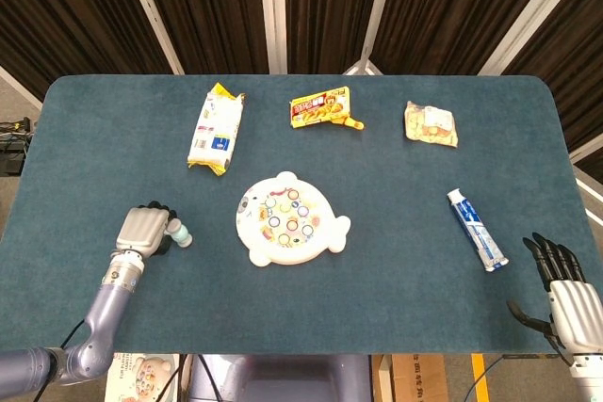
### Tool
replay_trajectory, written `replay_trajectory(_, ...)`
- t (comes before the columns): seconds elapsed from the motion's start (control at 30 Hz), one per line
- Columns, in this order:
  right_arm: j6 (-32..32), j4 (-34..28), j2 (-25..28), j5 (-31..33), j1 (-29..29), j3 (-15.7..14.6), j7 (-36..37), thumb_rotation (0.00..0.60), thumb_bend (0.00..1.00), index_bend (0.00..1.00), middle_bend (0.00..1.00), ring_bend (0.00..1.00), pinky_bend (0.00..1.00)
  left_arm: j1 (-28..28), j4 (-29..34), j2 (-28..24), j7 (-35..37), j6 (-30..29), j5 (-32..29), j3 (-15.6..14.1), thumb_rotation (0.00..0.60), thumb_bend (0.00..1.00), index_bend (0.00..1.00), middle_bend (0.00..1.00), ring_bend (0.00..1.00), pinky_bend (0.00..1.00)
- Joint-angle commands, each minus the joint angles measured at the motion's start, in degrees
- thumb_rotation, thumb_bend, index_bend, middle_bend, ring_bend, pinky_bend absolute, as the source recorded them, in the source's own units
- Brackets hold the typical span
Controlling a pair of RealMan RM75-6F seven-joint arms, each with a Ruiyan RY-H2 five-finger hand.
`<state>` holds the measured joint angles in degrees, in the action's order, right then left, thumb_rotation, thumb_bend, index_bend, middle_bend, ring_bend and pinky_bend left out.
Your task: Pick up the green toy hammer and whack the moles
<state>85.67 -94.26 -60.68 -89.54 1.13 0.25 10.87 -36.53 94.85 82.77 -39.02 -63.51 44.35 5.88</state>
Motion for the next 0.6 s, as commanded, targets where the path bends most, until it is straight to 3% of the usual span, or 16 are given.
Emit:
replay_trajectory(0.03, 0.0, -0.01, -0.01, 0.01, 0.0, 0.0, -0.01, 0.6, 0.25, 0.0, 0.0, 0.0, 0.0, -0.04, 0.04, -0.09, 0.43, -0.26, 0.46, 0.17, 0.6, 0.73, 0.57, 0.4, 0.26, 0.37)
replay_trajectory(0.6, 0.04, -0.09, 0.04, 0.23, -0.05, 0.11, 0.03, 0.6, 0.25, 0.0, 0.0, 0.0, 0.0, -1.07, 3.02, -2.12, 1.63, -1.6, 4.19, 1.7, 0.6, 0.77, 0.61, 0.49, 0.36, 0.47)
